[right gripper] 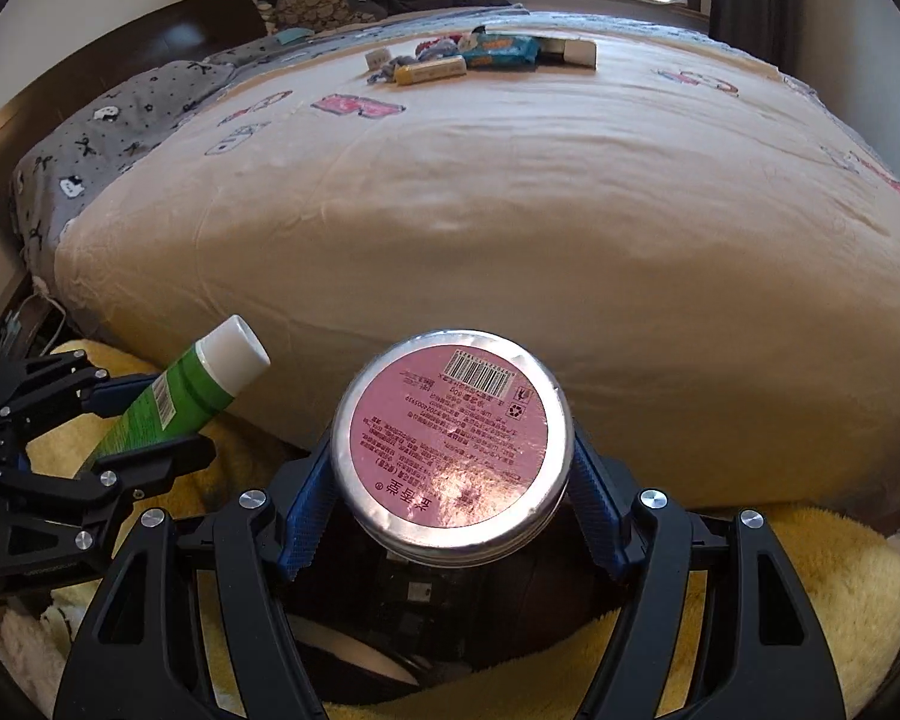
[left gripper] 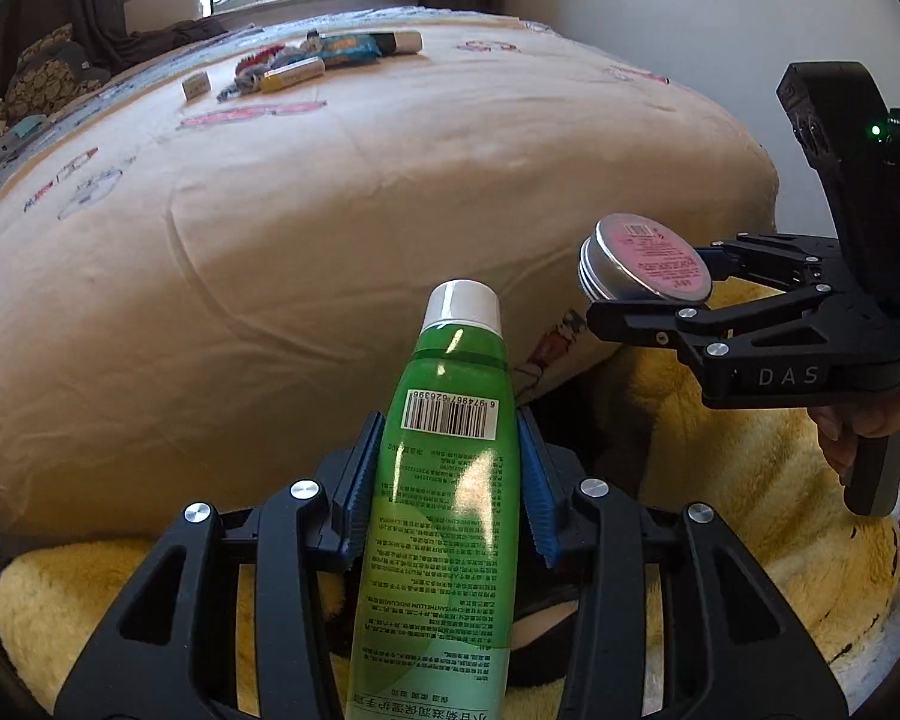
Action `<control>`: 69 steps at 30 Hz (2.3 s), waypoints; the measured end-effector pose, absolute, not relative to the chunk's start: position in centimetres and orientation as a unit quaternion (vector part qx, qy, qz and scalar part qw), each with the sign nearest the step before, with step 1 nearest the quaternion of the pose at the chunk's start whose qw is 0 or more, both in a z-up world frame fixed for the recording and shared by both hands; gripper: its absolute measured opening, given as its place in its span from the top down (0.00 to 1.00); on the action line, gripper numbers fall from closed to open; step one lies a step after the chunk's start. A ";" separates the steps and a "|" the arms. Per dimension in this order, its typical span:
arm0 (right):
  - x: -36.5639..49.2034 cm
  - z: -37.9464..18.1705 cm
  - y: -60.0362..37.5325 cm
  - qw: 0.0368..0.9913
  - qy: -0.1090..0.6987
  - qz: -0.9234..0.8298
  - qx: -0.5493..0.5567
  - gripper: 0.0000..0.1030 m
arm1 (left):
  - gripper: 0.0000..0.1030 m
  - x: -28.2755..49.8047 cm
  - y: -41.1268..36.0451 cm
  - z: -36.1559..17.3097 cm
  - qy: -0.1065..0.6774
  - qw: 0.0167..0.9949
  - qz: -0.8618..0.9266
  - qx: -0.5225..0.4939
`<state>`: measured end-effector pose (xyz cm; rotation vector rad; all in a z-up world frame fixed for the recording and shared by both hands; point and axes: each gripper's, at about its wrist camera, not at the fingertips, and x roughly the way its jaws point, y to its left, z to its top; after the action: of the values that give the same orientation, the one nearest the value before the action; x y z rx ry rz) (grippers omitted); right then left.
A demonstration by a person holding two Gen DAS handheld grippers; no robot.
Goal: Collect trash
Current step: 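Lower the tin and tube past the bed edge and open both tools, then raise both open tools back over the remaining items on the bed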
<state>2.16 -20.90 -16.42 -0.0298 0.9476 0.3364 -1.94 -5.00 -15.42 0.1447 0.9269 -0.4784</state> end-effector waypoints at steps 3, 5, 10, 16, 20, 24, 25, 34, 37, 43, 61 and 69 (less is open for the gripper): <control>1.8 -18.3 -20.4 0.864 0.476 0.161 -0.020 0.31 | 0.61 -1.7 -5.0 -17.6 0.471 0.850 -0.229 0.061; 1.9 -19.5 -20.0 0.857 0.490 0.160 -0.020 0.31 | 0.61 -1.4 -5.0 -19.3 0.489 0.840 -0.226 0.060; 2.7 -22.1 -19.5 0.835 0.527 0.158 -0.006 0.31 | 0.60 0.3 -4.6 -23.3 0.546 0.808 -0.220 0.031; 3.5 -25.5 -18.5 0.802 0.574 0.165 0.006 0.31 | 0.60 1.8 -4.5 -26.2 0.582 0.784 -0.215 0.023; 4.2 -27.0 -18.0 0.788 0.594 0.161 0.009 0.31 | 0.60 2.3 -4.5 -28.0 0.604 0.769 -0.208 0.022; 4.4 -27.7 -17.9 0.778 0.607 0.161 0.017 0.30 | 0.60 2.3 -4.6 -28.8 0.616 0.759 -0.209 0.017; 4.4 -27.8 -17.9 0.778 0.607 0.160 0.017 0.30 | 0.59 2.4 -4.6 -28.9 0.618 0.758 -0.208 0.018; 5.0 -27.4 -18.7 0.786 0.600 0.148 0.015 0.26 | 0.41 1.7 -4.1 -27.5 0.599 0.776 -0.193 0.034; 4.9 -26.2 -19.6 0.800 0.584 0.137 0.013 0.21 | 0.34 1.7 -3.6 -25.8 0.582 0.791 -0.184 0.042; 4.9 -20.8 -20.9 0.850 0.514 0.120 -0.004 0.18 | 0.23 1.6 -2.2 -21.5 0.538 0.823 -0.176 0.046; 13.1 -9.7 -22.3 0.919 0.383 0.093 -0.017 0.18 | 0.17 9.4 0.9 -9.4 0.408 0.903 -0.127 0.037; 20.7 -10.3 -22.5 0.916 0.394 0.076 0.009 0.18 | 0.18 16.1 0.7 -10.1 0.409 0.904 -0.119 0.032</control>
<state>20.66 -22.53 -10.35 0.0187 0.8102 0.1566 16.15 0.69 -10.14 0.0656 0.8452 -0.2456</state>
